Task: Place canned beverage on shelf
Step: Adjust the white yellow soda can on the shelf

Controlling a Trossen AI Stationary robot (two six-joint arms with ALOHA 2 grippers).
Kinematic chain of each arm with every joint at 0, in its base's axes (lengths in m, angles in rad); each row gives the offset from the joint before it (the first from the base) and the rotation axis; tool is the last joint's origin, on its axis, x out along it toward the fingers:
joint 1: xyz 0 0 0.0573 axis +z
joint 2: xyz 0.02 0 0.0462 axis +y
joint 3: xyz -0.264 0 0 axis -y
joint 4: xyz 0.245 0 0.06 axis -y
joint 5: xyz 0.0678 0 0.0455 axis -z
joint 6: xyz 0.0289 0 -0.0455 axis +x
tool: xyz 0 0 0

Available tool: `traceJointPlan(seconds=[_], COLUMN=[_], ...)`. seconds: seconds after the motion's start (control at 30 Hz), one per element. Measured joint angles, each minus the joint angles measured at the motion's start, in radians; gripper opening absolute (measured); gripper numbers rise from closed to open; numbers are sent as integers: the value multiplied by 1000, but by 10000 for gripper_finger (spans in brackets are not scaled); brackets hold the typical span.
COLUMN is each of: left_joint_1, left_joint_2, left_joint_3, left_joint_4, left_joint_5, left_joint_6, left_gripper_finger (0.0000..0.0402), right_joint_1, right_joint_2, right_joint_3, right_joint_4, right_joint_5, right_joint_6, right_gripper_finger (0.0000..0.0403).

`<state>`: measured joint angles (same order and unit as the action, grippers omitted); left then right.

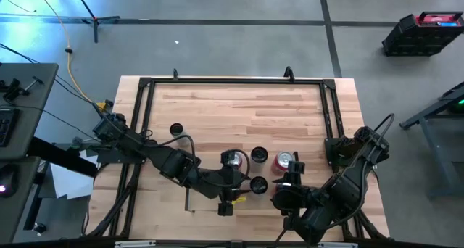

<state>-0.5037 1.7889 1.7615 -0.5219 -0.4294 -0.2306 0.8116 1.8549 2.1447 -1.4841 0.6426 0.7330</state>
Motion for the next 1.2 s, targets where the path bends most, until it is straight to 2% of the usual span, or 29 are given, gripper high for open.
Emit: traceJointPlan(seconds=[1.0,1.2], left_joint_1=[5,5], left_joint_2=[2,2], left_joint_3=[0,0], left_joint_4=[5,-2], left_joint_5=[70,84], left_joint_6=[26,26], left_gripper_finger=[151,151], right_joint_1=[-5,-38], right_joint_2=[-1,-3], right_joint_3=[0,0], right_joint_4=[4,78], right_joint_5=[3,-64], right_joint_6=[-33,-128], right_gripper_finger=[228,228])
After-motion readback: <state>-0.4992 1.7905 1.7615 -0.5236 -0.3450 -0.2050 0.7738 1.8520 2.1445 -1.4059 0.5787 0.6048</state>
